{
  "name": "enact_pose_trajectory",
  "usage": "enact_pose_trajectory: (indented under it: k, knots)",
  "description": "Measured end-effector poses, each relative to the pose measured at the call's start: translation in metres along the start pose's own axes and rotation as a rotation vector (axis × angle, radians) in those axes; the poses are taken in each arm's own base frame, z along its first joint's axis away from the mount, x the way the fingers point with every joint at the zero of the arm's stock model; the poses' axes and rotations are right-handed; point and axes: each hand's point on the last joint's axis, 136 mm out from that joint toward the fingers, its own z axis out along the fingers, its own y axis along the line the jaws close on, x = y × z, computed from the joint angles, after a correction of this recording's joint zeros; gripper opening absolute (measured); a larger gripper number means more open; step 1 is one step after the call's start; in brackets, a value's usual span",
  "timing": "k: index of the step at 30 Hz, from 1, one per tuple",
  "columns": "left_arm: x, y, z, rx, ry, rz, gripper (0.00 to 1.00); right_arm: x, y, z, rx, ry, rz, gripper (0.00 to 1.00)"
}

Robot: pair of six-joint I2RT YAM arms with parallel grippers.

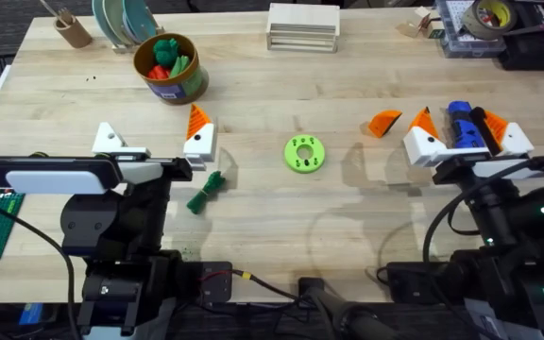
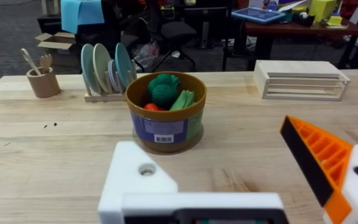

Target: Pick up the gripper from the table and insert it into the empty holder that is missing its gripper. Then pick up a screw, insert it into the mounting hole, and use the screwdriver to tighten it. Finally, clean up the table by picking up the vegetable and placing it into the bucket.

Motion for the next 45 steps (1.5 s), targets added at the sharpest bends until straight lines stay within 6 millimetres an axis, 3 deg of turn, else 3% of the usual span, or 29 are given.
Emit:
enact_pose_trajectory:
  k: [14, 20, 25, 28, 36, 40, 45]
  knots:
    - [0.0, 0.0, 0.0, -0.001, 0.0, 0.0, 0.993, 0.001, 0.0, 0.0, 0.0, 0.003, 0.006, 0.991]
    - [-0.007, 0.0, 0.0, -0.001, -0.029, 0.0, 0.993, 0.002, 0.001, 0.0, -0.007, 0.01, 0.105, 0.991]
    - [-0.002, 0.0, -0.002, -0.001, 0.021, 0.001, 0.99, 0.012, 0.002, -0.012, -0.002, 0.14, 0.157, 0.992]
    - [-0.02, 0.0, -0.007, -0.001, 0.023, 0.001, 0.99, 0.016, 0.002, -0.022, 0.005, 0.221, 0.147, 0.992]
    - [-0.086, 0.0, -0.029, -0.001, 0.143, 0.001, 0.99, -0.053, 0.003, -0.039, -0.003, 0.186, 0.086, 0.991]
    - [-0.101, 0.0, -0.038, 0.005, 0.317, 0.016, 0.99, -0.082, 0.003, -0.044, -0.004, 0.195, 0.079, 0.991]
    - [-0.104, -0.001, -0.05, 0.03, 0.567, 0.089, 0.992, -0.104, 0.003, -0.05, -0.002, 0.25, 0.078, 0.991]
